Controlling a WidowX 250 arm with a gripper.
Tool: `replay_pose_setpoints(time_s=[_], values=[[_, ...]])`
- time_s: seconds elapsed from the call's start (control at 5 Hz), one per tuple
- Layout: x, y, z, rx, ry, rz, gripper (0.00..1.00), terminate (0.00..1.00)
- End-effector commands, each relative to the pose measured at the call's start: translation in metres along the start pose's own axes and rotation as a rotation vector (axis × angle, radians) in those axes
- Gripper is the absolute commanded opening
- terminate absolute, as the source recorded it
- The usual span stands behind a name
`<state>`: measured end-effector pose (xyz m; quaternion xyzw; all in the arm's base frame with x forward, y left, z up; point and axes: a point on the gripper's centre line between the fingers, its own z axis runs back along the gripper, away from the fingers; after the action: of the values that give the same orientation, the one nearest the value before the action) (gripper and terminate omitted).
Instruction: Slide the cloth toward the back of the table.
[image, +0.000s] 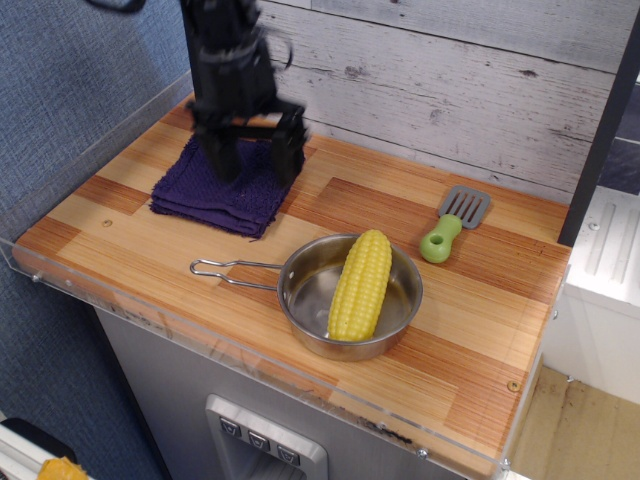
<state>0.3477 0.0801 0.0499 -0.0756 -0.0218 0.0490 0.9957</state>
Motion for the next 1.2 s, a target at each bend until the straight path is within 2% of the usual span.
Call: replay_pose_setpoints(time_s=[0.0,0.4,0.6,1.0], values=[[0.008,-0.014,0.080,0.015,-0.164,0.007,1.00,0.00],[0.005,-0.024,0.104,0.105,-0.184,0.011,1.00,0.00],[0.003,-0.029,0.115,0.099,-0.192,0.002,1.00,0.00],[-0.002,-0.037,0.136,0.042,-0.198,-0.082,1.00,0.00]])
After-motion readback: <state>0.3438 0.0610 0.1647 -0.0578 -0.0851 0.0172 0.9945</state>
